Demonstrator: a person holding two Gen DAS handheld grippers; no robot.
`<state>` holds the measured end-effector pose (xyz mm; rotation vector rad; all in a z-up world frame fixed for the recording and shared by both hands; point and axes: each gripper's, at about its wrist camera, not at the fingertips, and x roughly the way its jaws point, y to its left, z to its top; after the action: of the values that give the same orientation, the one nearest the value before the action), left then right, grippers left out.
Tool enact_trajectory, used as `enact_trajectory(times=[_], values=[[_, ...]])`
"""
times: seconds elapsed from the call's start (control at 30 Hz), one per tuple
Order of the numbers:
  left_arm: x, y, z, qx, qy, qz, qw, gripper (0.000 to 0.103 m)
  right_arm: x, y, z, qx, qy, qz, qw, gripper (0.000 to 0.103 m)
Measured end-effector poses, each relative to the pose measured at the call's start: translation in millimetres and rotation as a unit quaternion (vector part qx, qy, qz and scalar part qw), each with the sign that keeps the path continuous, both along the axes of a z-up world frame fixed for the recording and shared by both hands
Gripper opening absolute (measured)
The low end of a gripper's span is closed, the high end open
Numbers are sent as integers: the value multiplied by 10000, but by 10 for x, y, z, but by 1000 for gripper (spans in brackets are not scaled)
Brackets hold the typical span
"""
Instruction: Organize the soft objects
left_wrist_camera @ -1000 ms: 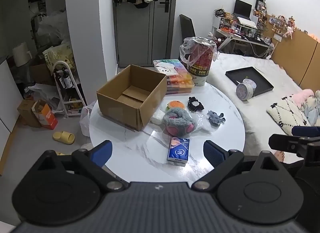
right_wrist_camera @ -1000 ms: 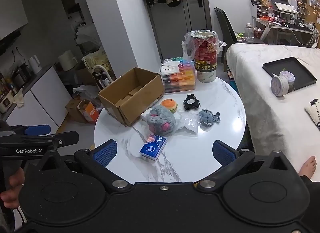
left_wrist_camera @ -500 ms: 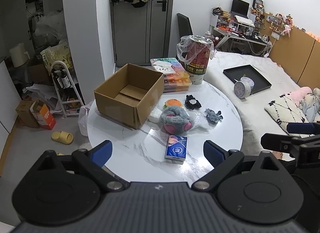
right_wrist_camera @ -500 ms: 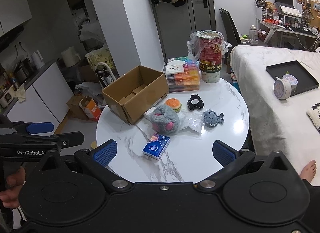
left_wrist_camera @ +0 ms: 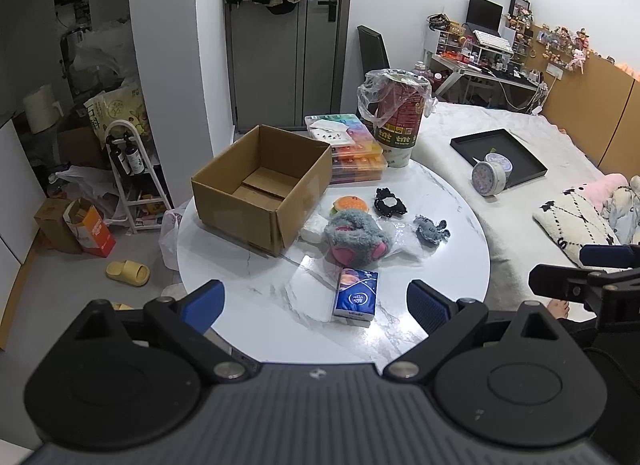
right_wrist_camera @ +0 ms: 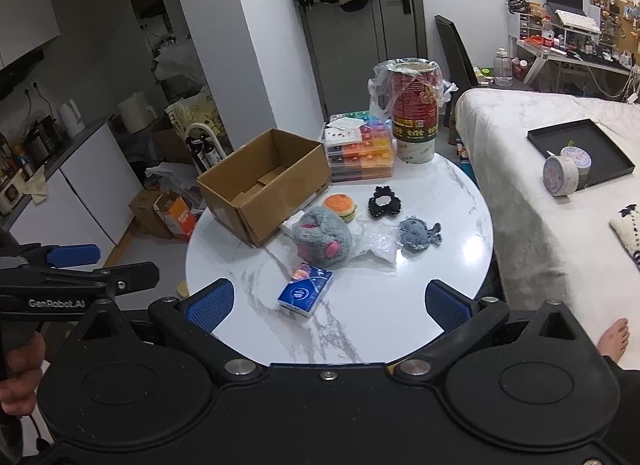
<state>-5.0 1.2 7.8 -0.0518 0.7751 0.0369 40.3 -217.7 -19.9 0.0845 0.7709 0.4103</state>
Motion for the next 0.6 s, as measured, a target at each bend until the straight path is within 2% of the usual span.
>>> enact_trajectory(times=[0.6], values=[[-11,26,-40,23,37,46,10000,97,-15,2,-36,37,50,60,10000,103]])
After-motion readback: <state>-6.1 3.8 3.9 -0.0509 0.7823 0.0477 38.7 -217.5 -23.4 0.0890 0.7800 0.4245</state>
